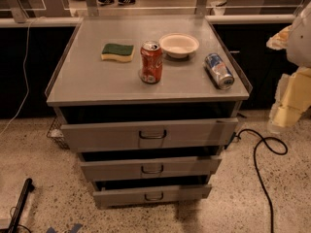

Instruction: Open middle drawer

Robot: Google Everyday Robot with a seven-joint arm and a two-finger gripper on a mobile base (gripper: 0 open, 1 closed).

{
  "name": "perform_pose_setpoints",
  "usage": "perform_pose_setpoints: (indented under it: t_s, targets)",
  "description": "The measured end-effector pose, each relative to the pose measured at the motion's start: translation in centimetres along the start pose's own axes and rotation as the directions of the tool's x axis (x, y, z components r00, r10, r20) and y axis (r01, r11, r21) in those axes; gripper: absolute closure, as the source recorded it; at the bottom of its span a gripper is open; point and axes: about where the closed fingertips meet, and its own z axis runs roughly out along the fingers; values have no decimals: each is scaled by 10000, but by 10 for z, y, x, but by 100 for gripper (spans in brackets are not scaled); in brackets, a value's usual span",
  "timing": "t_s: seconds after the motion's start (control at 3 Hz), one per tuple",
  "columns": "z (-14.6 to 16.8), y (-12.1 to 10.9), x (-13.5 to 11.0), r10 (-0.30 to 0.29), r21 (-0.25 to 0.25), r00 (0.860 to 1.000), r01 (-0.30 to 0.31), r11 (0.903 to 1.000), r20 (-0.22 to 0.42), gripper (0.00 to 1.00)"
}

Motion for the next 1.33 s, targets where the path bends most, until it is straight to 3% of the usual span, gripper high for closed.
perform_pose_setpoints:
  t_s: [0.33,0.67,1.0,1.33]
  targets:
    - [0,2,2,37,-5,9999,-37,10000,127,0]
    - [2,10,10,194,-54,9976,-191,9998,660,0]
    - [44,44,32,1127,-739,9726,-996,9923,2032,0]
    - [86,71,53,1972,-1256,9235,-1642,9784,3290,0]
